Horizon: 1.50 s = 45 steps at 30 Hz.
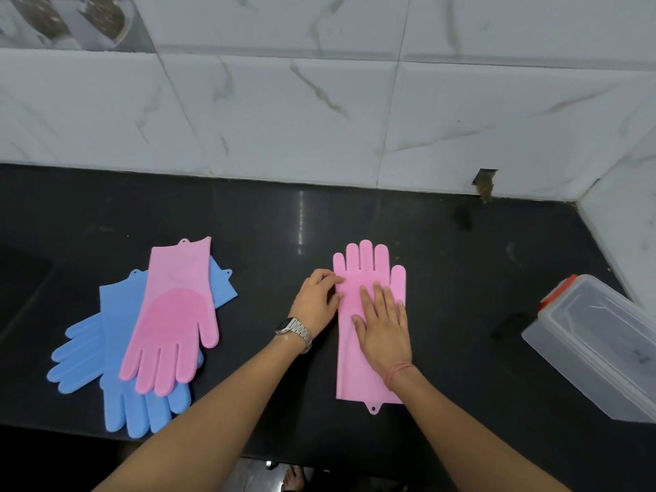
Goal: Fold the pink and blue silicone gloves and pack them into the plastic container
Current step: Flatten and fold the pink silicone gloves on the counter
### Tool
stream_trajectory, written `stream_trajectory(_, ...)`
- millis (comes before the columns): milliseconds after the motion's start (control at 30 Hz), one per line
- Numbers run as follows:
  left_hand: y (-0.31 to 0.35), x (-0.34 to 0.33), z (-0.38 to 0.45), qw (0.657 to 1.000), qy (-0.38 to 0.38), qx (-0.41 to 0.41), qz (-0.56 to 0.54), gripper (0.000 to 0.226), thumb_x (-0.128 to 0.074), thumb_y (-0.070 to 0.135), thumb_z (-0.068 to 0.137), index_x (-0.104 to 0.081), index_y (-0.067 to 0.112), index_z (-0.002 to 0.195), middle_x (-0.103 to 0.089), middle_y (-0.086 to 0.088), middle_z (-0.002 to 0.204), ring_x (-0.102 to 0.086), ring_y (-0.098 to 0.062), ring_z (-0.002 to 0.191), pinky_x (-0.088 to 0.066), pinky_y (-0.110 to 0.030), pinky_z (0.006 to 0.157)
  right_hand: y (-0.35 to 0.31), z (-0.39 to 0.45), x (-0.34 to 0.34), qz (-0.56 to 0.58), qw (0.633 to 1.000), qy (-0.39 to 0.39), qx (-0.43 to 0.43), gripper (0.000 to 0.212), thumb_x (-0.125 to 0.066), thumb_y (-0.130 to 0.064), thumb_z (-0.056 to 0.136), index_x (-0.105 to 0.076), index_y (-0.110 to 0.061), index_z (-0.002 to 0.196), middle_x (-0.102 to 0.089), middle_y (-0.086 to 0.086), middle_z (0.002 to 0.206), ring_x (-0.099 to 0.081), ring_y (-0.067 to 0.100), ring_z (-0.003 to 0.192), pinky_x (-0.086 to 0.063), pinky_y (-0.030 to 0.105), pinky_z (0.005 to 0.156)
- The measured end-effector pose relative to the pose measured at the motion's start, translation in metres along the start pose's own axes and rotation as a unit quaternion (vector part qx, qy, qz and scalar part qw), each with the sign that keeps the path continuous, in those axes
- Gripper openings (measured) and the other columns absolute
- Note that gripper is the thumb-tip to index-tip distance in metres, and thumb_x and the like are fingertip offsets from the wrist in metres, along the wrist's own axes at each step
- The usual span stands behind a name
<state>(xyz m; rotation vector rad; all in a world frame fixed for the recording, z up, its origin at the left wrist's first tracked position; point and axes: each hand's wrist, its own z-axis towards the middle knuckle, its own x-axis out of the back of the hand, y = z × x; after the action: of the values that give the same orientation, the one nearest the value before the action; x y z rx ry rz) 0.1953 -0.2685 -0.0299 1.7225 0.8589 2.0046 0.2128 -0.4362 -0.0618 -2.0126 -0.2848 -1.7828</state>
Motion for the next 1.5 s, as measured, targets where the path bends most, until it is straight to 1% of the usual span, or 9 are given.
stream_trajectory(133, -0.031, 0.051, -0.021, 0.996, 0.059, 0.022, 0.069, 0.025, -0.06, 0.019, 0.089, -0.064, 0.024, 0.114, -0.055, 0.002, 0.122, -0.049, -0.017, 0.112, -0.04, -0.024, 0.091, -0.005, 0.001, 0.002, 0.017, 1.0, -0.005, -0.006, 0.059, -0.017, -0.041, 0.103, 0.005, -0.024, 0.155, 0.005, 0.002, 0.164, 0.008, 0.021, 0.15, 0.004, 0.043, 0.122)
stream_trajectory(333, -0.093, 0.127, -0.089, 0.95, 0.132, 0.192, 0.206, 0.028, -0.06, 0.02, 0.087, -0.064, 0.02, 0.115, -0.054, -0.006, 0.13, -0.048, -0.032, 0.117, -0.045, -0.042, 0.09, -0.052, -0.003, 0.012, 0.09, 0.993, 0.027, 0.073, 0.059, -0.03, -0.024, 0.102, -0.006, -0.024, 0.156, 0.001, -0.003, 0.164, 0.009, 0.012, 0.149, 0.01, 0.038, 0.119)
stream_trajectory(500, -0.144, 0.173, -0.153, 0.885, 0.162, 0.417, 0.125, 0.046, -0.057, 0.02, 0.088, -0.051, 0.014, 0.133, -0.04, -0.014, 0.142, -0.043, -0.043, 0.122, -0.039, -0.052, 0.099, -0.12, -0.004, 0.013, 0.145, 0.972, -0.012, 0.187, 0.062, -0.041, -0.017, 0.097, -0.018, -0.026, 0.154, -0.01, -0.005, 0.163, -0.004, 0.01, 0.15, -0.003, 0.032, 0.119)
stream_trajectory(567, -0.154, 0.181, -0.167, 0.882, 0.148, 0.442, 0.073, 0.053, -0.063, 0.017, 0.086, -0.048, 0.007, 0.135, -0.042, -0.021, 0.138, -0.049, -0.044, 0.116, -0.04, -0.048, 0.1, -0.148, -0.006, 0.011, 0.157, 0.962, -0.032, 0.223, 0.062, -0.042, -0.016, 0.096, -0.02, -0.026, 0.153, -0.013, -0.006, 0.162, -0.009, 0.009, 0.149, -0.005, 0.03, 0.117)
stream_trajectory(800, -0.157, 0.193, -0.177, 0.888, 0.18, 0.416, 0.078, 0.049, -0.07, 0.022, 0.083, -0.055, 0.01, 0.127, -0.05, -0.017, 0.126, -0.052, -0.037, 0.11, -0.044, -0.043, 0.092, -0.209, -0.019, 0.002, 0.18, 0.929, -0.072, 0.316, 0.062, -0.047, -0.01, 0.093, -0.03, -0.026, 0.15, -0.028, -0.009, 0.157, -0.025, 0.006, 0.143, -0.013, 0.023, 0.111)
stream_trajectory(933, -0.151, 0.185, -0.169, 0.897, 0.106, 0.418, 0.093, 0.042, -0.065, 0.037, 0.087, -0.057, 0.007, 0.115, -0.059, -0.013, 0.112, -0.057, -0.031, 0.098, -0.048, -0.038, 0.079, -0.212, -0.023, -0.001, 0.175, 0.929, -0.087, 0.314, 0.061, -0.047, -0.009, 0.093, -0.031, -0.026, 0.15, -0.03, -0.009, 0.156, -0.028, 0.006, 0.141, -0.018, 0.028, 0.114)
stream_trajectory(1200, -0.119, 0.191, -0.145, 0.921, 0.116, 0.352, -0.118, 0.056, -0.058, 0.019, 0.089, -0.034, 0.027, 0.138, -0.062, -0.013, 0.077, -0.06, -0.024, 0.068, -0.049, -0.032, 0.061, -0.185, -0.032, 0.001, 0.201, 0.943, -0.108, 0.242, 0.068, -0.053, -0.01, 0.092, -0.025, -0.031, 0.149, -0.038, -0.009, 0.15, -0.036, 0.01, 0.137, -0.022, 0.029, 0.113)
stream_trajectory(1333, -0.069, 0.198, -0.135, 0.935, 0.09, 0.26, -0.222, 0.032, -0.054, 0.013, 0.091, -0.065, 0.029, 0.116, -0.06, 0.001, 0.069, -0.057, -0.009, 0.063, -0.054, -0.025, 0.066, -0.169, -0.034, 0.005, 0.282, 0.936, -0.129, 0.167, 0.094, -0.059, -0.001, 0.088, -0.003, -0.043, 0.151, -0.035, -0.009, 0.153, -0.037, 0.012, 0.137, -0.03, 0.03, 0.113)
stream_trajectory(1500, -0.005, 0.201, -0.131, 0.863, 0.021, 0.224, -0.453, 0.021, -0.056, 0.012, 0.094, -0.074, 0.016, 0.105, -0.06, 0.001, 0.071, -0.054, -0.006, 0.062, -0.05, -0.018, 0.061, -0.14, -0.034, 0.014, 0.4, 0.898, -0.101, 0.154, 0.102, -0.067, -0.001, 0.085, -0.001, -0.042, 0.152, -0.028, -0.019, 0.148, -0.035, 0.007, 0.137, -0.033, 0.03, 0.113)
